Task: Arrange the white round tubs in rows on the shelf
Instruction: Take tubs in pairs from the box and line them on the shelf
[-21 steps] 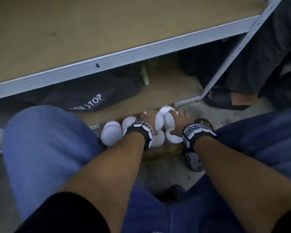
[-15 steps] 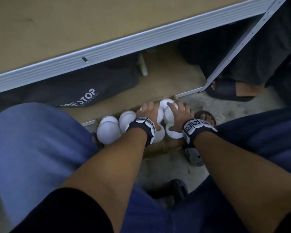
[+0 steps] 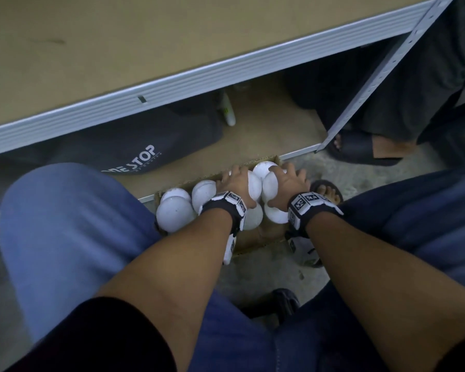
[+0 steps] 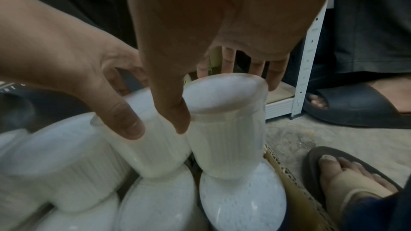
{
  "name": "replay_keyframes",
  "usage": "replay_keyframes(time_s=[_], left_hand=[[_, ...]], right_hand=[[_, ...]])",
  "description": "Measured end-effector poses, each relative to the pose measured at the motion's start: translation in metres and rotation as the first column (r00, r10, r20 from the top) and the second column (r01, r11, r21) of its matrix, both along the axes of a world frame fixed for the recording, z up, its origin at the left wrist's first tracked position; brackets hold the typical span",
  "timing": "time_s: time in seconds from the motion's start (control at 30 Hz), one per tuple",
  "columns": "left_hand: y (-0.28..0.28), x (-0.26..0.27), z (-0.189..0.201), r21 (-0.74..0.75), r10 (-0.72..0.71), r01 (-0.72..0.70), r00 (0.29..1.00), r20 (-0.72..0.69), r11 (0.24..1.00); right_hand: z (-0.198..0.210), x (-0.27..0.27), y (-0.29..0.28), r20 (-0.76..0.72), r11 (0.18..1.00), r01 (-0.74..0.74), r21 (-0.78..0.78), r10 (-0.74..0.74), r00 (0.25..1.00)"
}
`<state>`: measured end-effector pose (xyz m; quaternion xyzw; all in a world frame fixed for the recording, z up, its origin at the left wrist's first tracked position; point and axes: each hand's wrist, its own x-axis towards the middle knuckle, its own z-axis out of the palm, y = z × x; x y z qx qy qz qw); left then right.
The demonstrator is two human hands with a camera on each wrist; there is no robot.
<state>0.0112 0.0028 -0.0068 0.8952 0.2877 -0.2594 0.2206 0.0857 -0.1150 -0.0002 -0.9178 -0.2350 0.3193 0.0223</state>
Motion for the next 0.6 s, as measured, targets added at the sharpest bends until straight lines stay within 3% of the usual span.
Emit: replay_keyframes(time_s=[0.2, 0.6], left_hand=[[0.0, 0.001, 0.036, -0.045, 0.017, -0.013, 0.996, 0.09, 0.999], [0.011, -0.018, 0.131, 0.027, -0.045, 0.04, 0.966, 0.255, 0.999]], right_hand=[[0.038, -0.001, -0.001, 0.036, 1.0, -0.004, 0.018, 0.004, 0.999], [0.132, -0.008, -0.006, 0.125, 0.994, -0.04, 0.104, 0.027, 0.992]])
